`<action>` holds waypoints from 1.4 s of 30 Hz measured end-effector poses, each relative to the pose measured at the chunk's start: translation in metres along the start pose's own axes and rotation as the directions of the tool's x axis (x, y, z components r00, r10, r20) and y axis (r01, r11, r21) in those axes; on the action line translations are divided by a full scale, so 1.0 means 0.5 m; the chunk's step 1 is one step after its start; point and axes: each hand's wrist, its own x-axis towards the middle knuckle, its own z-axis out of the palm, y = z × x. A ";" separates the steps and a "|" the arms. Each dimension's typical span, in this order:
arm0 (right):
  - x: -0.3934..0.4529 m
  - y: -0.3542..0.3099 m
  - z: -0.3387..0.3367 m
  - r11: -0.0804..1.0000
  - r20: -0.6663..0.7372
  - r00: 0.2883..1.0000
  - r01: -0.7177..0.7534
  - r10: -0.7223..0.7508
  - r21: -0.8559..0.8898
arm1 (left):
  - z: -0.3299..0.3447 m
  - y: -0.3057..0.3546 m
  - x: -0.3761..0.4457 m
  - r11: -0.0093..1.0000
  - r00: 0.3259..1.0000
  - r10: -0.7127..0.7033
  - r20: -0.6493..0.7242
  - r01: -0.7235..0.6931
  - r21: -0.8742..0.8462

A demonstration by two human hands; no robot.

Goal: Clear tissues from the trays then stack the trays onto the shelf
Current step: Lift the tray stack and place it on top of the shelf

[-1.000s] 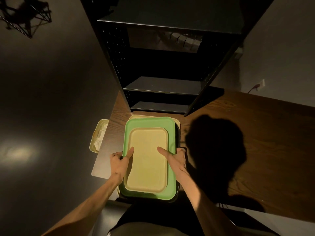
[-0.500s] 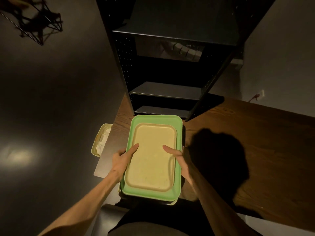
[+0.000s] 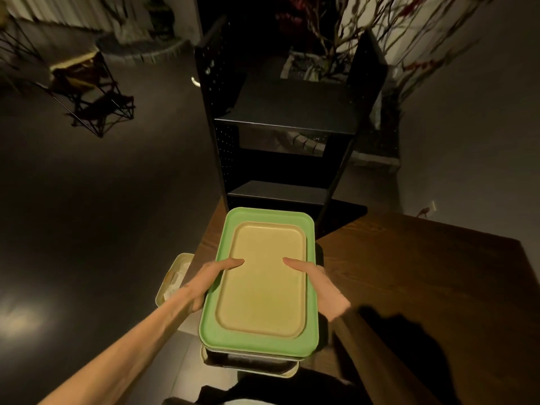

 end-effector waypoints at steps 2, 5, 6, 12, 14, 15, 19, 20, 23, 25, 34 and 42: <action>-0.016 -0.027 0.003 1.000 0.023 0.999 0.030 -0.031 0.007 | 0.007 0.028 -0.029 0.999 0.999 0.039 0.013 -0.039 -0.002; -0.036 -0.076 0.014 0.999 -0.032 0.998 0.052 -0.052 -0.017 | 0.012 0.071 -0.069 0.996 0.996 0.090 0.015 -0.090 0.015; -0.045 -0.091 0.019 0.998 -0.034 0.997 0.065 -0.066 -0.020 | 0.013 0.084 -0.080 0.994 0.994 0.109 0.016 -0.109 0.012; -0.113 -0.173 0.031 0.991 0.034 0.990 0.135 -0.134 -0.025 | 0.013 0.149 -0.143 0.987 0.989 0.142 0.046 -0.138 -0.086; -0.146 -0.195 0.033 0.983 0.064 0.983 0.178 -0.175 -0.040 | 0.013 0.166 -0.161 0.981 0.987 0.146 0.066 -0.136 -0.137; -0.164 -0.205 0.033 0.977 0.083 0.976 0.208 -0.203 -0.049 | 0.012 0.176 -0.169 0.977 0.985 0.154 0.079 -0.140 -0.160; -0.210 -0.224 0.025 0.940 0.148 0.931 0.342 -0.335 -0.021 | 0.015 0.214 -0.200 0.960 0.976 0.185 0.116 -0.154 -0.235; -0.216 -0.230 0.025 0.930 0.159 0.918 0.367 -0.365 0.014 | 0.018 0.228 -0.211 0.955 0.974 0.193 0.120 -0.158 -0.250; -0.217 -0.256 0.027 0.920 0.190 0.902 0.369 -0.389 0.132 | 0.027 0.276 -0.238 0.946 0.966 0.225 0.127 -0.186 -0.265; -0.214 -0.283 0.032 0.920 0.209 0.900 0.350 -0.383 0.176 | 0.032 0.308 -0.249 0.944 0.963 0.246 0.109 -0.213 -0.252; -0.188 -0.398 0.060 0.875 0.125 0.889 0.395 -0.441 0.280 | 0.032 0.444 -0.259 0.933 0.941 0.298 0.162 -0.251 -0.258; -0.162 -0.436 0.066 0.883 0.096 0.913 0.351 -0.397 0.313 | 0.010 0.409 -0.224 0.888 0.909 0.320 0.265 -0.191 -0.418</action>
